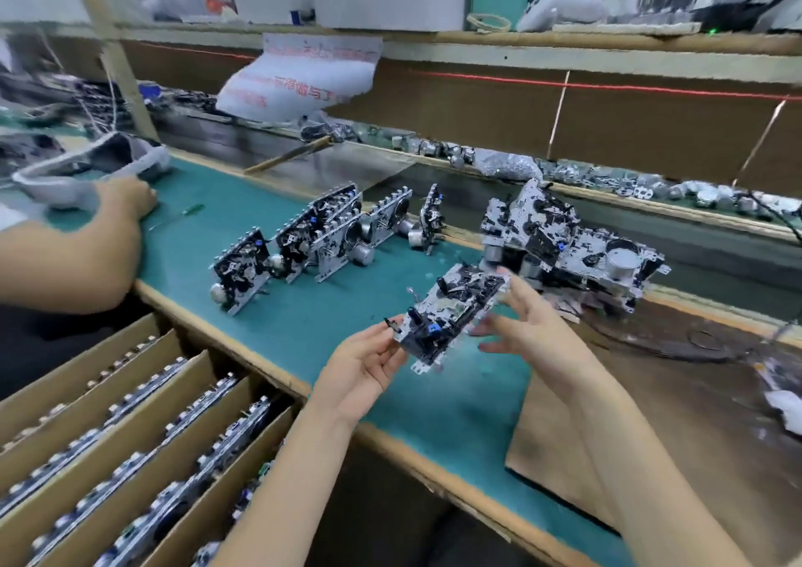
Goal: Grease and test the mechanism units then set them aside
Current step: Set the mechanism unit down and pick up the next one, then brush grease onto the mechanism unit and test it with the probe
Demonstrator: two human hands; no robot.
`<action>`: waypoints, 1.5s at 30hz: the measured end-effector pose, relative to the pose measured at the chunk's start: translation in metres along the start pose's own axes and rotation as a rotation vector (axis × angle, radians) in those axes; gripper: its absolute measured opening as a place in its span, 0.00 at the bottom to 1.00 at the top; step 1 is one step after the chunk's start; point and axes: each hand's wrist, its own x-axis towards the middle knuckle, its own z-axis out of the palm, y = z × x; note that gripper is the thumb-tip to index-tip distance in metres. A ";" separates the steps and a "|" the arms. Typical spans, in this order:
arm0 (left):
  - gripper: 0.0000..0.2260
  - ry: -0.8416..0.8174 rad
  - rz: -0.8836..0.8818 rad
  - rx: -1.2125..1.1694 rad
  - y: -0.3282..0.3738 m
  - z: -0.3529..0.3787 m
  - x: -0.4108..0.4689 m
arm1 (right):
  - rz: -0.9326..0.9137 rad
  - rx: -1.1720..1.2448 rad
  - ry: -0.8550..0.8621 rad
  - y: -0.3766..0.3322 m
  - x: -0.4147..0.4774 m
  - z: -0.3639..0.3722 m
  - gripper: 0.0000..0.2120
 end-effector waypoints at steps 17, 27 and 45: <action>0.09 1.026 0.422 0.100 0.169 -0.210 -0.303 | -0.621 -0.399 -0.796 0.008 -0.072 0.387 0.15; 0.25 1.144 -0.144 0.625 0.182 -0.270 -0.334 | -0.517 -0.909 -0.855 0.059 -0.080 0.487 0.20; 0.12 1.181 -0.336 1.218 0.159 -0.314 -0.307 | -0.812 -1.384 -1.028 0.075 -0.077 0.498 0.14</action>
